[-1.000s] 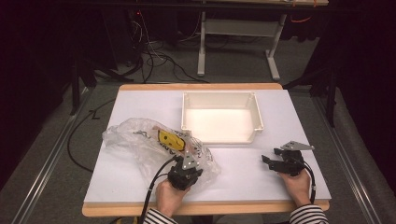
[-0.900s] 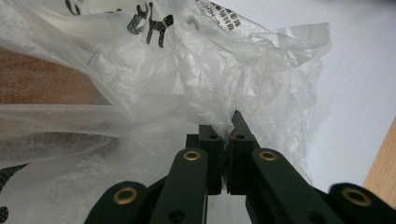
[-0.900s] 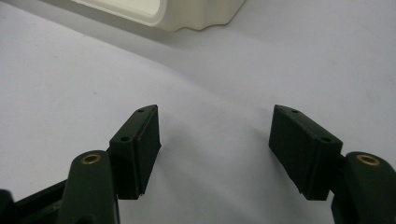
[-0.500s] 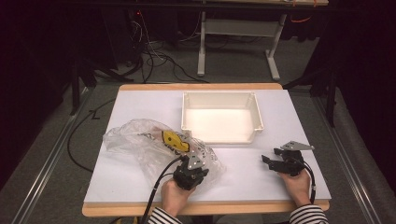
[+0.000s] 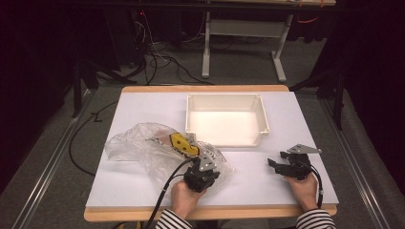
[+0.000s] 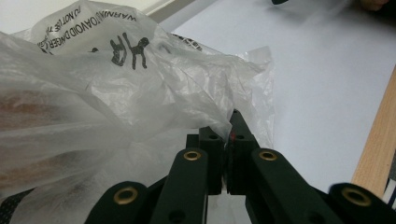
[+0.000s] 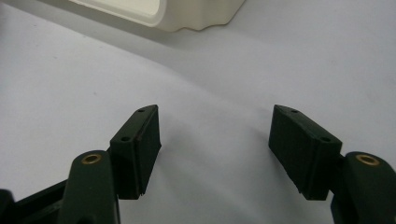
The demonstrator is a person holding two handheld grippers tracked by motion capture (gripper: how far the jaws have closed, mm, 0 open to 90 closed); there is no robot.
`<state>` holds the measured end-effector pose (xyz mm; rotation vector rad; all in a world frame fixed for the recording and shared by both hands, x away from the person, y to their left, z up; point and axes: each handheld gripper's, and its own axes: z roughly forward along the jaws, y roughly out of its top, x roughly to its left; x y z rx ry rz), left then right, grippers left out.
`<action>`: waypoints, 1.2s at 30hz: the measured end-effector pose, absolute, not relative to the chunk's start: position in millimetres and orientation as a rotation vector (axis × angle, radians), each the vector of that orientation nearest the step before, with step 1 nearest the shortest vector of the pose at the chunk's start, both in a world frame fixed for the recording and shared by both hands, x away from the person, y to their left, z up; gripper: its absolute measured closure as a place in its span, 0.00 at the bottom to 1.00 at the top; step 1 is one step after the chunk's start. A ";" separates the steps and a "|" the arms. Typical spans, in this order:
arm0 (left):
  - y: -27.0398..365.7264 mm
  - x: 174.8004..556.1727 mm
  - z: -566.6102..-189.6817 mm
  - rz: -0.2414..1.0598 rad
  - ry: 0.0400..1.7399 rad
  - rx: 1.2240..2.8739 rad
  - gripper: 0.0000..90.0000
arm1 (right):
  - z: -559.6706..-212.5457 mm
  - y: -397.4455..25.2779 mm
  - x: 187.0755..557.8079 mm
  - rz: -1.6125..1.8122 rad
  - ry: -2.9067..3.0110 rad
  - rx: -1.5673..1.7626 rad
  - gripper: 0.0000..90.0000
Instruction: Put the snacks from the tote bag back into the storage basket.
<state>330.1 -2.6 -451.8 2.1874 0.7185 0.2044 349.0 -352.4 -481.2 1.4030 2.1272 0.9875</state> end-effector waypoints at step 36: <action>-72.9 337.2 -450.7 0.142 0.606 2.240 0.97 | -477.5 -352.1 342.5 1.110 2.160 1.321 0.37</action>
